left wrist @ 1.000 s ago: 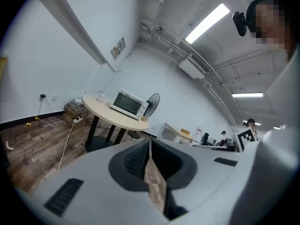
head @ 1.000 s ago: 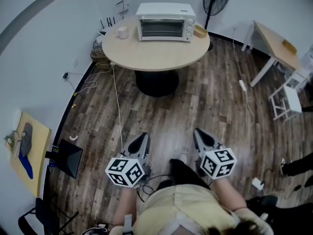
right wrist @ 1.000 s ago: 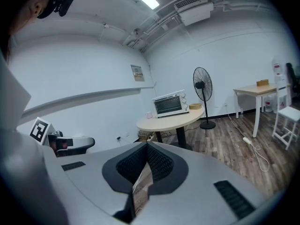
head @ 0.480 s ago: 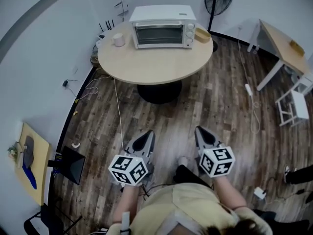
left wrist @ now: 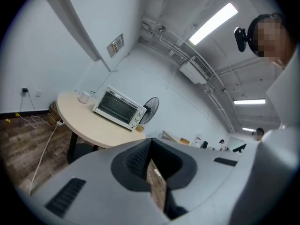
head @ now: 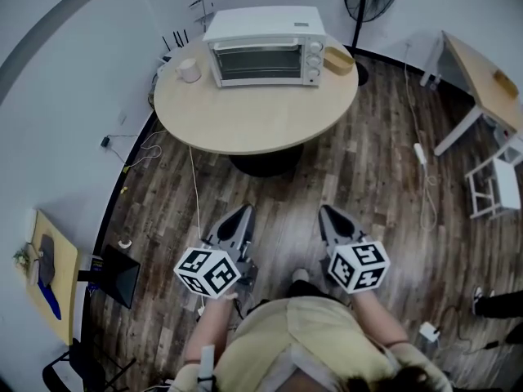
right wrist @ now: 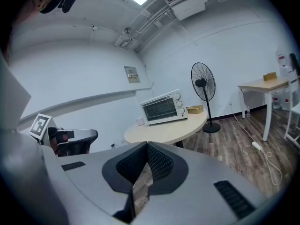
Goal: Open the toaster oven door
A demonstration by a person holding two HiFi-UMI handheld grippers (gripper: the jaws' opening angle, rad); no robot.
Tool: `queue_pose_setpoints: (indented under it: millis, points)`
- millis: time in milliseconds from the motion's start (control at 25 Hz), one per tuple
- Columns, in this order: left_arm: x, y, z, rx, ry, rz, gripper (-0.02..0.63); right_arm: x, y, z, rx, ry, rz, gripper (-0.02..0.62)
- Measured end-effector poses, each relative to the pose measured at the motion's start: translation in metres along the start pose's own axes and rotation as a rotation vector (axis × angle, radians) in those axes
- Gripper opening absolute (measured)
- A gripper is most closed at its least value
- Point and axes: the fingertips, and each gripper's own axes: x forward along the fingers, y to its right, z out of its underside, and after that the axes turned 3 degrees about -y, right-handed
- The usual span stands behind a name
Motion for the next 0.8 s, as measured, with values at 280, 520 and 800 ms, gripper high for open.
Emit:
queue_pose_setpoints:
  millis: [280, 520, 800]
  points:
    - [0.038, -0.002, -0.009, -0.019, 0.016, -0.014, 0.002, 0.027, 0.023, -0.012, 0.061, -0.016, -0.044, 0.003]
    - [0.041, -0.017, -0.026, -0.038, 0.056, -0.052, 0.002, 0.050, 0.026, -0.029, 0.134, -0.011, -0.099, 0.003]
    - [0.055, -0.053, -0.043, -0.025, 0.062, -0.102, 0.002, 0.084, 0.022, -0.055, 0.186, 0.009, -0.149, 0.058]
